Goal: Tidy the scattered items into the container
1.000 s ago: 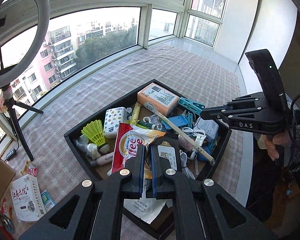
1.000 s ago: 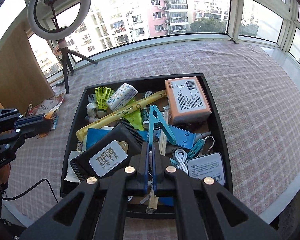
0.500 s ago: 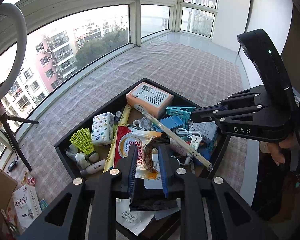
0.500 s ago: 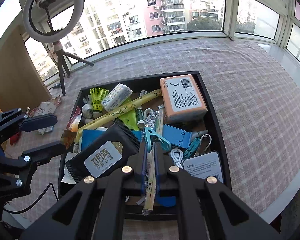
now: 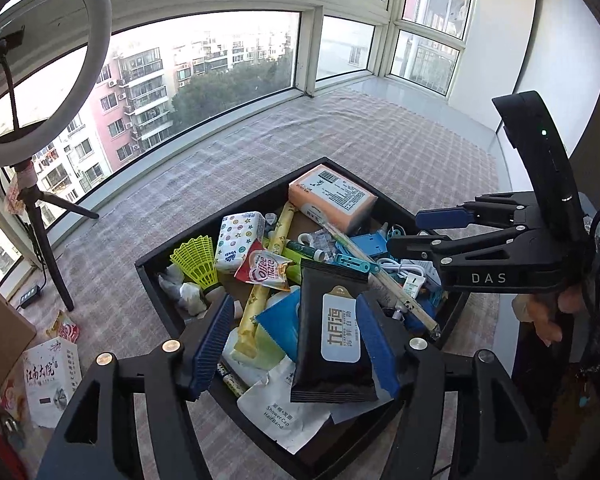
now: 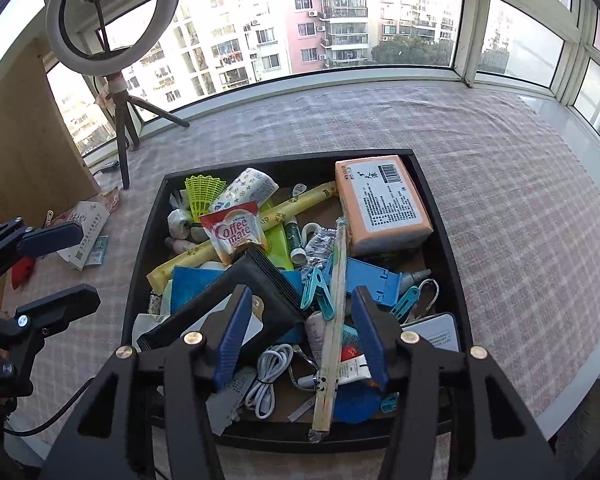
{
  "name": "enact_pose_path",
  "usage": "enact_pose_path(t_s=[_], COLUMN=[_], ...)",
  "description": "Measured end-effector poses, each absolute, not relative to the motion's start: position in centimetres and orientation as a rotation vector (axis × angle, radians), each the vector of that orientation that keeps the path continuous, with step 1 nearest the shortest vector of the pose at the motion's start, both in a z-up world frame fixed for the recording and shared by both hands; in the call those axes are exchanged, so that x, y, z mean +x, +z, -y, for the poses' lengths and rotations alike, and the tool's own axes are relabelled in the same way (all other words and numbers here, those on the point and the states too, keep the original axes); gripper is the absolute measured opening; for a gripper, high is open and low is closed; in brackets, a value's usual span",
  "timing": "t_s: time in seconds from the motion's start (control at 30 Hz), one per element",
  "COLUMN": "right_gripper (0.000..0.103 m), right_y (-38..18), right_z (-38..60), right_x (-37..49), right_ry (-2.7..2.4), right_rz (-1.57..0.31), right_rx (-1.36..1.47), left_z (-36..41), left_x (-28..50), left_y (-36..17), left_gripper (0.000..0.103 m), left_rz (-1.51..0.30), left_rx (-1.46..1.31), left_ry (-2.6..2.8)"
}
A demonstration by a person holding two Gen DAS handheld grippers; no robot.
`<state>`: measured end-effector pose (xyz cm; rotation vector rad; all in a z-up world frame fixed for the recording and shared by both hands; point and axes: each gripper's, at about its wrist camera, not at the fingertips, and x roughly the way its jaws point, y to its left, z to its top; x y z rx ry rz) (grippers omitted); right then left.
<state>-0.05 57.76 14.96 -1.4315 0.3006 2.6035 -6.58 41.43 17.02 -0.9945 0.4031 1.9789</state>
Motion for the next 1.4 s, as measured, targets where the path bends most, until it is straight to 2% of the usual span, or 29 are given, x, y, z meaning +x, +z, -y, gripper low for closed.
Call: enact_pose_path(t_s=[0.27,0.43,0.57,0.87,1.03,1.07,1.1,1.13,1.17,1.2,1.27,1.4], right_gripper=[0.051,0.051,0.051,0.051,0.048,0.044,0.032,0.020,0.016,0.015,0.015,0.008], right_y=[15.5,15.7,15.9,15.1,14.3,14.3,14.1,13.9,13.6,13.4,12.7,9.9], right_z=[-54.4,-51.3,-48.0,-36.3,-27.3,-25.3,-23.5,-21.7,-20.1,-18.5,-15.5,-11.7], right_x=[-2.1,-3.7,-5.4,-11.0,-14.7,-15.6,-16.6,-17.7,-18.8,-19.9,-22.0,-26.4], right_ry=[2.665,2.713,2.774,2.937,3.039,3.063,3.078,3.090,3.102,3.111,3.113,3.046], right_rz=[-0.262,-0.242,-0.237,-0.134,-0.004,0.025,0.040,0.043,0.038,0.039,0.061,-0.011], right_rx=[-1.465,-1.481,-1.500,-1.706,-1.811,-1.826,-1.851,-1.886,-1.915,-1.936,-1.948,-1.998], left_z=[-34.7,-27.3,-20.2,-4.5,3.2,4.6,5.9,7.1,8.3,9.3,10.8,10.9], left_x=[-9.0,-10.9,-12.0,-13.7,-16.5,-17.2,-17.8,-18.6,-19.5,-20.5,-22.5,-26.3], left_y=[16.5,14.4,13.0,10.3,9.6,9.6,9.7,9.6,9.5,9.3,8.9,7.9], left_gripper=[0.060,0.060,0.060,0.060,0.058,0.051,0.037,0.027,0.009,0.001,0.001,0.000], left_rz=[-0.337,-0.325,-0.240,-0.085,-0.001,0.017,0.036,0.062,0.094,0.137,0.206,0.173], left_rx=[-1.045,-1.131,-1.223,-1.395,-1.466,-1.470,-1.475,-1.483,-1.502,-1.527,-1.540,-1.548], left_ry=[2.069,2.184,2.278,2.513,2.628,2.654,2.672,2.684,2.690,2.687,2.674,2.691])
